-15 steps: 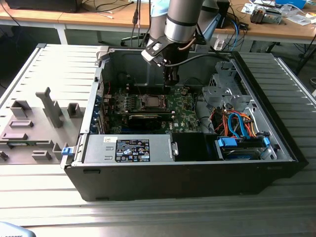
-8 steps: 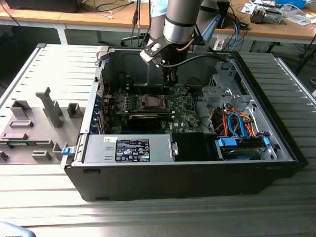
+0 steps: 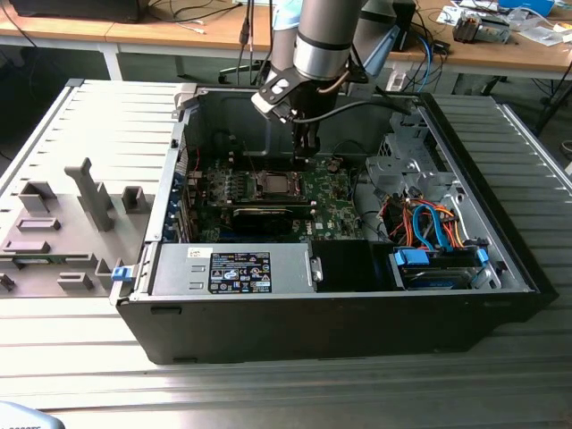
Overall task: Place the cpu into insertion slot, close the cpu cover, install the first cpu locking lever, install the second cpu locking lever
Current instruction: 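Close the cpu cover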
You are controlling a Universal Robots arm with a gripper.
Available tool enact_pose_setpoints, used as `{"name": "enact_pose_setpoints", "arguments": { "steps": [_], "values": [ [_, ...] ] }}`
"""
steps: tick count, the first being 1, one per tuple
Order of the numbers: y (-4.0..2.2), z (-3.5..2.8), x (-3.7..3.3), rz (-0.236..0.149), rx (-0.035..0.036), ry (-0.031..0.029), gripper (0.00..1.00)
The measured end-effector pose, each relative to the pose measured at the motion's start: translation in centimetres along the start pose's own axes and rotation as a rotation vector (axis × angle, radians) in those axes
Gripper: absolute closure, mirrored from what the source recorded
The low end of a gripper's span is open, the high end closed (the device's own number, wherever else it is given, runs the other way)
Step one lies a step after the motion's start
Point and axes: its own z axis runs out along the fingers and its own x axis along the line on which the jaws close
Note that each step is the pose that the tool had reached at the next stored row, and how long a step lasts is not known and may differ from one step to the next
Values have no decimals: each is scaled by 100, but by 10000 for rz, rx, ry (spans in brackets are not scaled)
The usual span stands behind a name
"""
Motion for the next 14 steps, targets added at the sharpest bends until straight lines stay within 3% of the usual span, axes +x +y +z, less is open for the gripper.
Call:
{"name": "enact_pose_setpoints", "arguments": {
  "steps": [14],
  "values": [
    [-38,33,2,0,0,0,89]
  ]
}}
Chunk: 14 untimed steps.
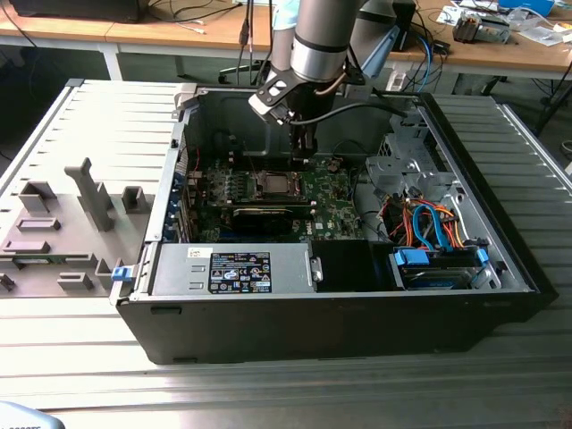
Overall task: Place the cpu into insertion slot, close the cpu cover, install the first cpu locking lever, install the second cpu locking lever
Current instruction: 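Close the cpu cover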
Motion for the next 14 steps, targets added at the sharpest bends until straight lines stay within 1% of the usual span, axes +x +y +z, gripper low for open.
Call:
{"name": "enact_pose_setpoints", "arguments": {
  "steps": [14],
  "values": [
    [-43,36,2,-1,0,1,89]
  ]
}}
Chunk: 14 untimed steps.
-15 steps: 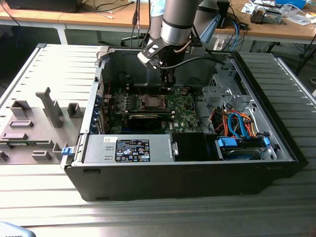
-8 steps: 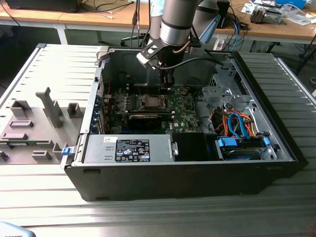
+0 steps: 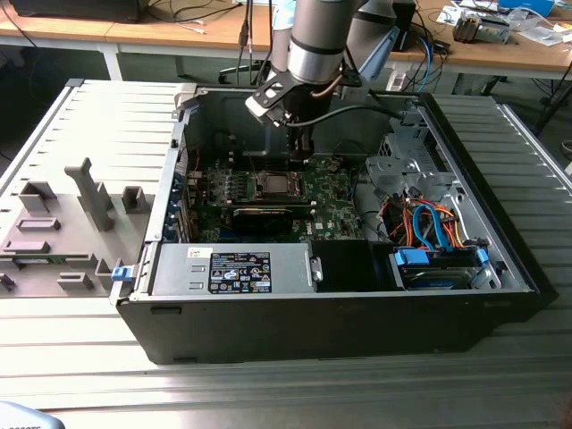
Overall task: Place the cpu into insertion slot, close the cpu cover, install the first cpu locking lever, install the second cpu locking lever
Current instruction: 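Close the cpu cover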
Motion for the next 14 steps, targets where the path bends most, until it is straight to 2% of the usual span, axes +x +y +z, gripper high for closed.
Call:
{"name": "enact_pose_setpoints", "arguments": {
  "steps": [14],
  "values": [
    [-42,41,2,1,0,0,89]
  ]
}}
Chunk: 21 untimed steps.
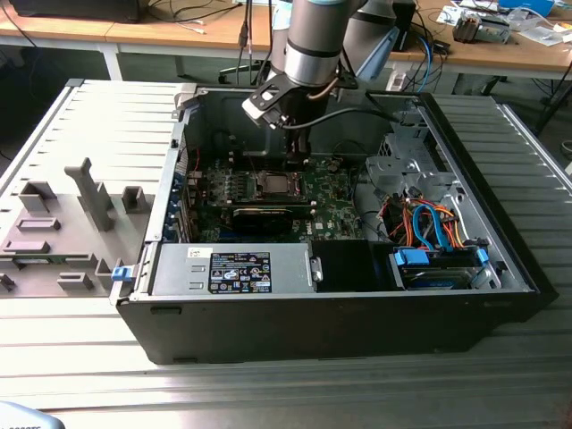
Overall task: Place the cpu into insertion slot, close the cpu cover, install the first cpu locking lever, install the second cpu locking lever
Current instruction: 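Close the cpu cover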
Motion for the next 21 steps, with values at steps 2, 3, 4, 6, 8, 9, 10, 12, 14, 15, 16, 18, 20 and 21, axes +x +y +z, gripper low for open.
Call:
{"name": "enact_pose_setpoints", "arguments": {
  "steps": [2,3,4,6,8,9,10,12,14,15,16,18,20,21],
  "values": [
    [-5,4,0,-1,0,-1,89],
    [-7,6,0,0,0,0,89],
    [-9,8,0,0,0,-1,89],
    [-15,14,1,-1,0,0,89],
    [-20,18,1,0,0,0,89],
    [-23,20,1,-1,0,0,89],
    [-26,23,1,-1,0,-1,89],
    [-29,26,2,-1,0,-1,89],
    [-30,30,2,-1,0,0,89],
    [-32,31,2,0,0,-1,89],
    [-33,33,2,0,0,0,89],
    [-35,37,2,0,-1,1,89],
    [-38,45,3,0,-1,0,89],
    [-40,51,3,0,-1,1,89]
  ]
}}
